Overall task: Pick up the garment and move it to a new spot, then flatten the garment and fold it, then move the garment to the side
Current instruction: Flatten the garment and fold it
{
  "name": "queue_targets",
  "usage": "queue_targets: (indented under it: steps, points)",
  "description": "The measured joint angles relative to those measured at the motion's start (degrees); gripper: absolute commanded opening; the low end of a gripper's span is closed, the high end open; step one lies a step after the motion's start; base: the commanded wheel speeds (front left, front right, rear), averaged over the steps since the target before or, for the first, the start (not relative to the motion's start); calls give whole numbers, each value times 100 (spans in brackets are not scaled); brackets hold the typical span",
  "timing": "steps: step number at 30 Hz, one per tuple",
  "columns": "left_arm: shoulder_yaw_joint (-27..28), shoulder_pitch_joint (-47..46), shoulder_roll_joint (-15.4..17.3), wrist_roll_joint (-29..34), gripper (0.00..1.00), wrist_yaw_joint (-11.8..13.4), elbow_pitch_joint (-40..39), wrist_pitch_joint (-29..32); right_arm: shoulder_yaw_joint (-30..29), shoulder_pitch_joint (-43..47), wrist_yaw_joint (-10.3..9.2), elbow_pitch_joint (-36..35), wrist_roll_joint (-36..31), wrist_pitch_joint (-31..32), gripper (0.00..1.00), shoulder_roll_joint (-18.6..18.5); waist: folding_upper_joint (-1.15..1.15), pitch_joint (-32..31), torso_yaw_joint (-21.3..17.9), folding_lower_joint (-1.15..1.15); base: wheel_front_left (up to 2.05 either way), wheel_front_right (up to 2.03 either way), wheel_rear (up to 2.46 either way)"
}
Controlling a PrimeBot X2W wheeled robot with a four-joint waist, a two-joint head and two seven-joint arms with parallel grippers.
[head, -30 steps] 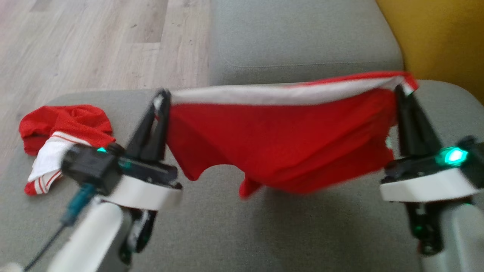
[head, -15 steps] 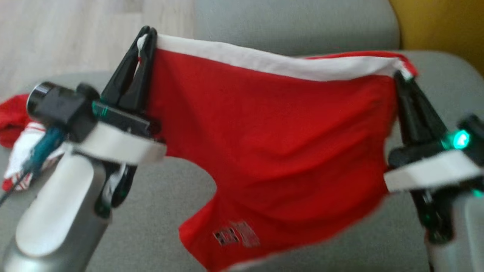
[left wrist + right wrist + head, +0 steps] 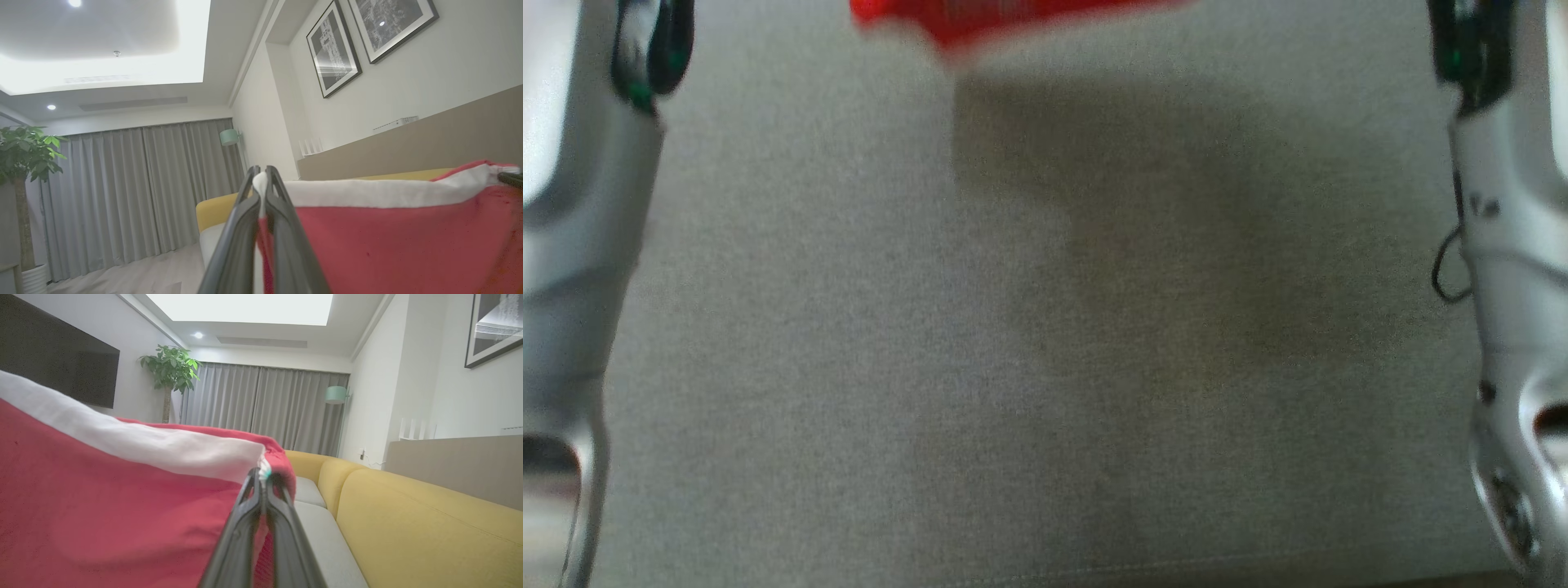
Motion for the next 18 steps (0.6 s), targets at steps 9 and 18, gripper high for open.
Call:
queue_targets:
  steps: [9,18]
  points:
    - [92,309,-404,-24,0,-52,549,-410,-74,-135,0,1451,-385,-667,0,248,0,788,183,-1,0,0,0]
    - [467,2010,-539,-4,0,-110,-194,-425,177,1154,0,1054,-146,-679,0,324,0,922,203,-3,0,0,0]
